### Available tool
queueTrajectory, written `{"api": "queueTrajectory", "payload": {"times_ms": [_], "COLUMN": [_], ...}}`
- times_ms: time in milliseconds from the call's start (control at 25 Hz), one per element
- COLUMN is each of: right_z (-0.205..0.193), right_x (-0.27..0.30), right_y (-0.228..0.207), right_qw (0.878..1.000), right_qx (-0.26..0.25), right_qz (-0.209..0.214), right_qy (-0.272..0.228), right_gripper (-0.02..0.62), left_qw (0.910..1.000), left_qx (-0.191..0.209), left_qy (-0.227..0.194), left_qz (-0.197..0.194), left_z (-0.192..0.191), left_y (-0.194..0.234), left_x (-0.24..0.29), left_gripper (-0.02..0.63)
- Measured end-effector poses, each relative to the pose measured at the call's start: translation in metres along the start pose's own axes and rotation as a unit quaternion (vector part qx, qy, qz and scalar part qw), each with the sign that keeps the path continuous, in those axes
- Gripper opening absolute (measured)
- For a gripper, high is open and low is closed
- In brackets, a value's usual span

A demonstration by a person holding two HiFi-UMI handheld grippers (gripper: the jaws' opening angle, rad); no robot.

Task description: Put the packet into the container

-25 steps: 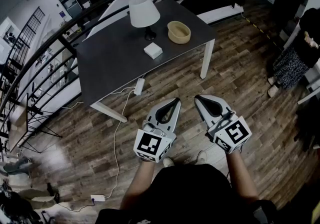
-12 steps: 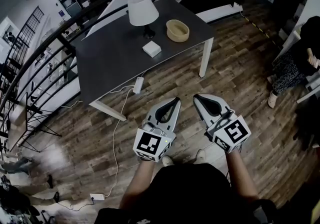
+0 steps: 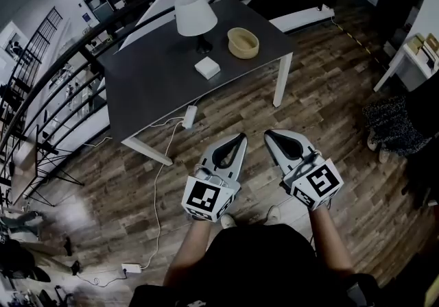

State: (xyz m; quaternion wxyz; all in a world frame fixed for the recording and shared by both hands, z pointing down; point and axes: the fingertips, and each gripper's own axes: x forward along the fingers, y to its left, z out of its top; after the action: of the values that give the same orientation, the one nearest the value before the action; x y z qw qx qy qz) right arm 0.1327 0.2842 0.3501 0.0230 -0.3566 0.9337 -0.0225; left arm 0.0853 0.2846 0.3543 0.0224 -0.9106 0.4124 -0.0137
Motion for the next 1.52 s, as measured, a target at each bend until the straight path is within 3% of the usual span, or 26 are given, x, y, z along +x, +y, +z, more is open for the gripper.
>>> {"api": "queueTrajectory", "payload": {"times_ms": [480, 880, 1520], "right_z": [-0.011, -0.021, -0.021], "right_x": [-0.023, -0.039, -0.026], "right_y": [-0.037, -0.082, -0.086], "right_qw": [0.999, 0.997, 0.995], "right_qx": [0.004, 0.026, 0.051], "right_qz": [0.031, 0.067, 0.085], "right_qy": [0.014, 0.016, -0.003], "right_gripper": [0.005, 0.005, 0.005], "left_qw": [0.9995, 0.9959, 0.9918], "left_qx": [0.001, 0.006, 0.025], "left_qy": [0.010, 0.032, 0.055], "left_qz": [0.029, 0.085, 0.113], "left_z": [-0.004, -0.013, -0.013], "left_y": [-0.023, -0.042, -0.030], "left_x": [0.032, 0.055, 0.048], "left_gripper": [0.008, 0.008, 0.008]}}
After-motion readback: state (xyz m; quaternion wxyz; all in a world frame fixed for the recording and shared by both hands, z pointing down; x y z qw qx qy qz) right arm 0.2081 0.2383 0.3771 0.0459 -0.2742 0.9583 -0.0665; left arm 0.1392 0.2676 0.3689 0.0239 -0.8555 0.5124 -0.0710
